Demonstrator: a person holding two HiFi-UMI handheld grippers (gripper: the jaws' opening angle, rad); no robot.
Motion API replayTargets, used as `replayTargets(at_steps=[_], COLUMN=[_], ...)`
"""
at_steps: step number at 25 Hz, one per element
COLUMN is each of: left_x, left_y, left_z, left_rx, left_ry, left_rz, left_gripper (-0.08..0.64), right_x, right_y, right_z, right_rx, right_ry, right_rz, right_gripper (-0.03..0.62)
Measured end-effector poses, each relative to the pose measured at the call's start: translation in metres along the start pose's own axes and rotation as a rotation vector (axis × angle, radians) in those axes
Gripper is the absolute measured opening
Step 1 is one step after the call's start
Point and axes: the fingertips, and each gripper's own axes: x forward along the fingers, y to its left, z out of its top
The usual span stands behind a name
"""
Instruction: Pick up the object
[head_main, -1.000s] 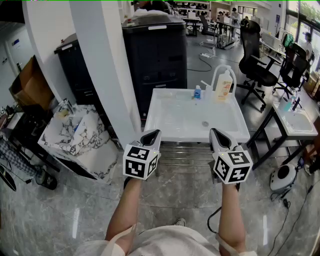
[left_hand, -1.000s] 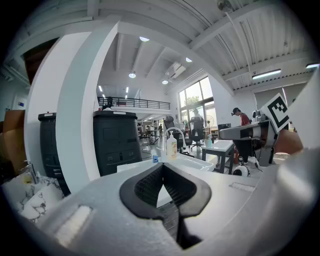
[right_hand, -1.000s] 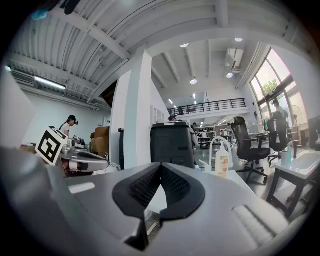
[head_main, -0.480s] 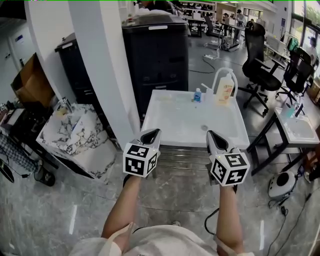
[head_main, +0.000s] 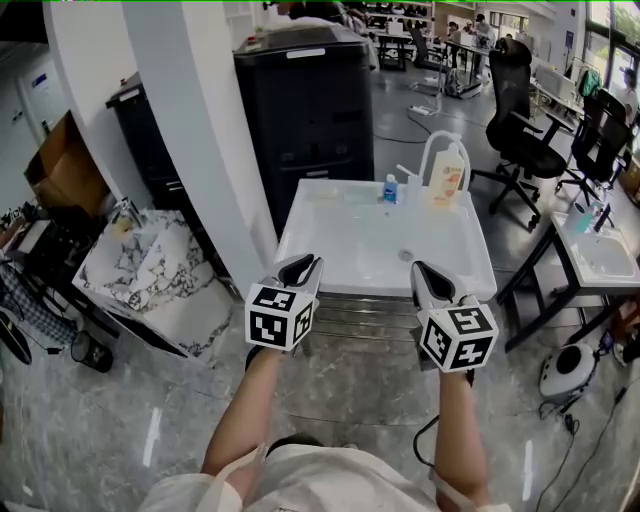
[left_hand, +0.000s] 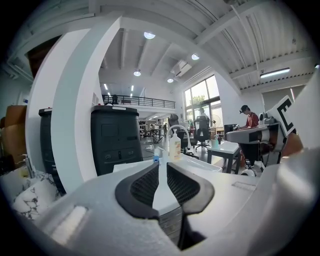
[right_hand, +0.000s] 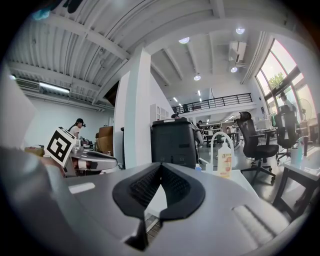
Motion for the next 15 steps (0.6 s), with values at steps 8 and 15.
replayTargets(at_steps=[8,15], left_x=[0.021,0.056], left_y=[-0.001,0.009], left_z=[0.001,0.001], left_rx=[0.012,0.013], left_ry=[0.01,0.013], left_rz=[0.0,-0.02], left_gripper=[0.084,0.112], right_x=[0.013,0.04], right_y=[-0.015,-0.031], right_z=[-0.003,-0.005], right_rx=[0.011,0.001], right_ry=[-0.002,0.015], right_rz=[0.009,0.004], right_gripper=[0.0,0.0])
